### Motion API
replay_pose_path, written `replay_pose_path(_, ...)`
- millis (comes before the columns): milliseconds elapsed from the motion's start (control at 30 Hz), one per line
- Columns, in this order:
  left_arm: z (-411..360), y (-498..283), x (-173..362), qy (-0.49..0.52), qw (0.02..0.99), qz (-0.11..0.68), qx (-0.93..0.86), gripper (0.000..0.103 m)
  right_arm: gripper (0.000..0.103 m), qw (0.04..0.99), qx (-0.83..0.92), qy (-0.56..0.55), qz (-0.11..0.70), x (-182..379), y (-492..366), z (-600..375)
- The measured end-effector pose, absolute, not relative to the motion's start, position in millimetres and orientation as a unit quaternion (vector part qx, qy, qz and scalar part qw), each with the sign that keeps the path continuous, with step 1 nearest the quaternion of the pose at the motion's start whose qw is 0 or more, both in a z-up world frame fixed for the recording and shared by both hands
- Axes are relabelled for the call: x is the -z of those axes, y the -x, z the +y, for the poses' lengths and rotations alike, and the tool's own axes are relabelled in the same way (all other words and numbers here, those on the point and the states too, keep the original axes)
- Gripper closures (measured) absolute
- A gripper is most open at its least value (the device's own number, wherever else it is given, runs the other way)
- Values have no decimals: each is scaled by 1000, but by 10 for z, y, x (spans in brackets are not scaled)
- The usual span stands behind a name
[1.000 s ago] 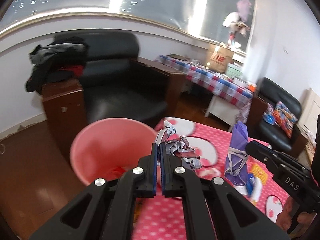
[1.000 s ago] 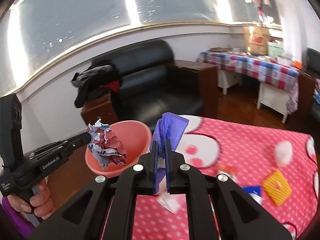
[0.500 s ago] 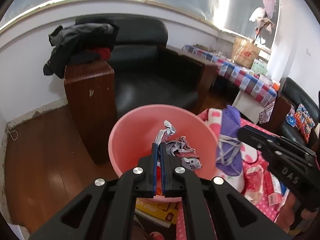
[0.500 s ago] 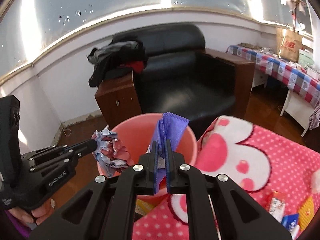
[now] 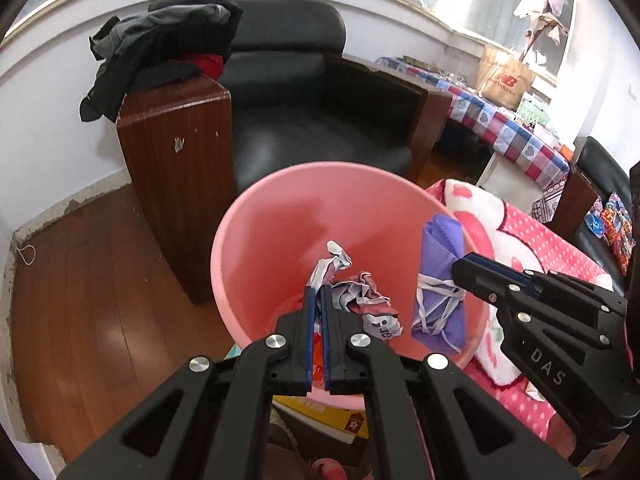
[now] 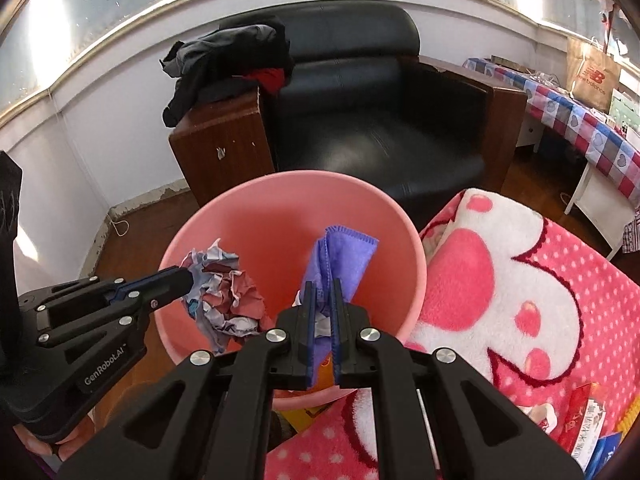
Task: Collect trash
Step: 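Carry the wrapper and purple bag over the pink bin, then open both grippers to drop the wrapper and purple bag into the bin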
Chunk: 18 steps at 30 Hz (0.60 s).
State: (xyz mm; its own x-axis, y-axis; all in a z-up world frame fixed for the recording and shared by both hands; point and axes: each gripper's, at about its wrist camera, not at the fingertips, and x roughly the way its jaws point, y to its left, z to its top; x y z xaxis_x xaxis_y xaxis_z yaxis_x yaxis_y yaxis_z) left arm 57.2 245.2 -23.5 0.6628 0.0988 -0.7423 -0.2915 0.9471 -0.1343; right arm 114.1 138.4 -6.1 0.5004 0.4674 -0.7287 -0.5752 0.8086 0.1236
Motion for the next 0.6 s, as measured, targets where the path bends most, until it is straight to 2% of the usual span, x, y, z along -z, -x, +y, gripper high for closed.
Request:
replay_pose_path(300, 2474, -552, 283, 132, 901, 400, -106, 95, 94, 853, -296, 55, 426, 155, -1207, 1334)
replay_pose_path(367, 2466, -541, 272, 132, 902, 398, -104, 89, 94, 852, -297, 51, 428, 158, -1209, 1320)
replay_pose_path(433, 2455, -515, 243, 131, 904, 393, -107, 73, 93, 852, -297, 49, 428, 151, -1206, 1309)
replay_pose_path(567, 2418, -457, 146, 131, 909, 382, -106, 71, 92, 852, -304, 48, 424, 106, -1174, 1294)
replay_pose_path(600, 2407, -441, 119, 132, 910, 380, -106, 71, 85, 852, -304, 48, 423, 96, -1170, 1291)
